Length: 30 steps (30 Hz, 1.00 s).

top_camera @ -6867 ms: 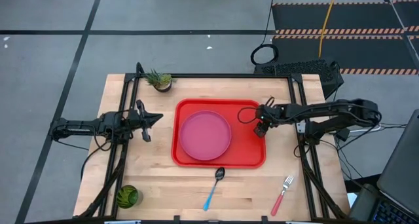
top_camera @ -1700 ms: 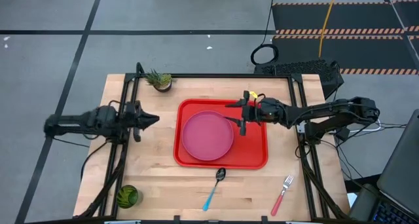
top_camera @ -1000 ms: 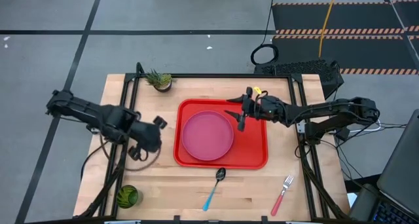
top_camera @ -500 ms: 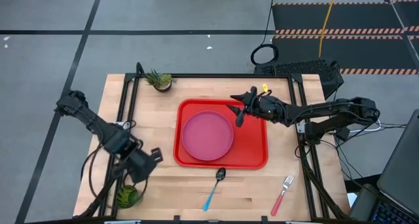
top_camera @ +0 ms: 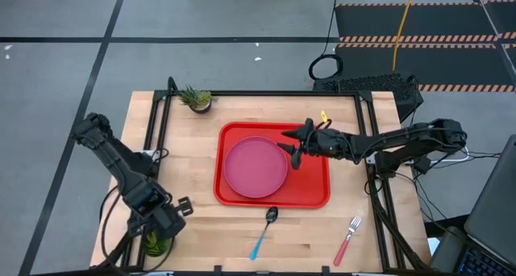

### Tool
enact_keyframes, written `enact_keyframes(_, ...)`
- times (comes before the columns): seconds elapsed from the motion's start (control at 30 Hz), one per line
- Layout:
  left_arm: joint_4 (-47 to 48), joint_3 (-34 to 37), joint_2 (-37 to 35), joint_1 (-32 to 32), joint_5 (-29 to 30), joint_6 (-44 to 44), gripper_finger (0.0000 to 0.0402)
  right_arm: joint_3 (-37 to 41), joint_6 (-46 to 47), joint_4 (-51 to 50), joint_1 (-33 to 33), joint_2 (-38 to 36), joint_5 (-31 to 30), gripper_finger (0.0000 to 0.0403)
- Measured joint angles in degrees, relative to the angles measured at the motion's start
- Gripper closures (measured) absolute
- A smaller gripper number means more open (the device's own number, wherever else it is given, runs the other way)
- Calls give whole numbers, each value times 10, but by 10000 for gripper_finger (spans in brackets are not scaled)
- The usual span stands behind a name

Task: Pick and place plate/cup/fork/spoon on tray
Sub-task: Put the green glass on the orange tray to the top left of the pink plate

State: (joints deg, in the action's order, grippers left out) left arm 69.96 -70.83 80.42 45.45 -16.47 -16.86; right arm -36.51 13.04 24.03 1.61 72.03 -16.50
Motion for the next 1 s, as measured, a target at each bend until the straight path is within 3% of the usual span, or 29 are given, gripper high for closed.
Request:
enact_keyframes(0.6,-32,0,42,54,9,172,325,0,-25,14,-1,0,0,195)
enact_keyframes(1.0,-83,0,43,51,16,215,325,0,-42,30,14,0,0,195)
